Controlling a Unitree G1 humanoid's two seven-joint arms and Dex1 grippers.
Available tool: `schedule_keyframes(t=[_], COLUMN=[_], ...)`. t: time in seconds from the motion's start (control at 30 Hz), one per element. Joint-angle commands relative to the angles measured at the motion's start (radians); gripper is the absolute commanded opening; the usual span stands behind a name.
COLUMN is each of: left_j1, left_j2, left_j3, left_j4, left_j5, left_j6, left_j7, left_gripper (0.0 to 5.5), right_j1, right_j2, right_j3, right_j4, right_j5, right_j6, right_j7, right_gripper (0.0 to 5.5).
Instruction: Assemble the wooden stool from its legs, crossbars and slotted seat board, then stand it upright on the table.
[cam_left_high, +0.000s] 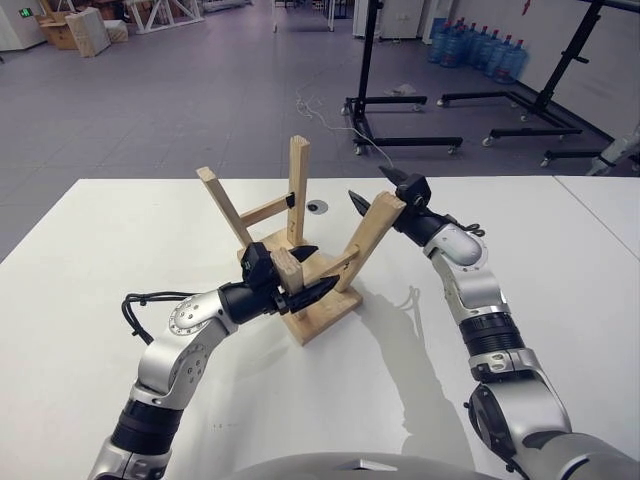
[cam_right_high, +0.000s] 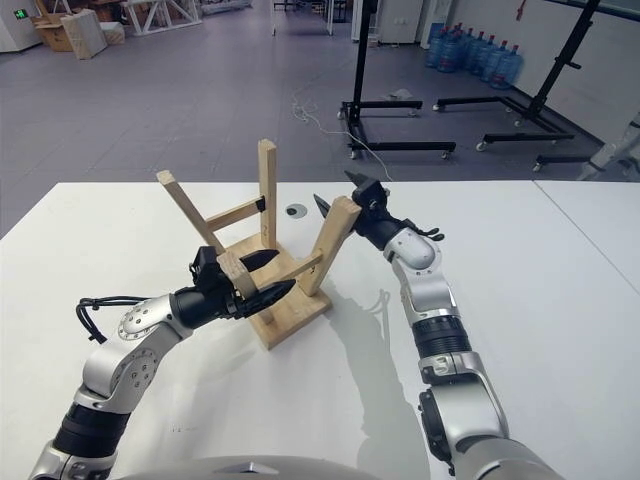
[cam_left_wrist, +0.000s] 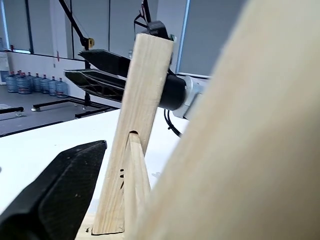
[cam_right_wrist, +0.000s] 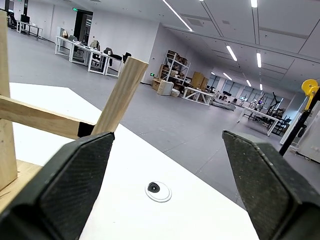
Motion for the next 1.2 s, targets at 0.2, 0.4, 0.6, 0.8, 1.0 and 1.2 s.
schedule_keyframes(t=[0.2,0.4,0.6,0.8,1.0,1.2], left_j1=[0.016,0.065,0.175,0.236,0.401,0.503], left_j2=[0.039,0.075,0.120,0.164,0.157,0.157], left_j3=[0.146,0.196,0.320,0.407,0.581,0.698], left_j4=[-0.058,-0.086,-0.184,-0.219,-0.245,-0.186], left_j5=[-0.009,-0.038,-0.169,-0.254,-0.373,-0.369], left_j6=[0.020,0.028,0.050,0.076,0.062,0.032], left_j7=[0.082,0.065,0.032,0.012,0.001,-0.011], left_gripper=[3.70,3.70,3.70,3.70,3.70,3.70], right_j1=[0.101,0.072,-0.004,0.035,0.193,0.226], right_j2=[-0.030,-0.030,0.036,0.056,0.025,-0.021], right_j3=[0.146,0.116,0.150,0.168,0.228,0.260], right_j4=[0.108,0.173,0.263,0.196,-0.152,-0.325], right_j5=[-0.128,-0.134,-0.157,-0.115,0.140,0.241], right_j6=[-0.100,-0.143,-0.201,-0.207,-0.062,0.153], right_j7=[0.079,0.065,0.068,0.150,0.444,0.534], right_gripper=[4.00,4.00,4.00,4.00,4.00,4.00])
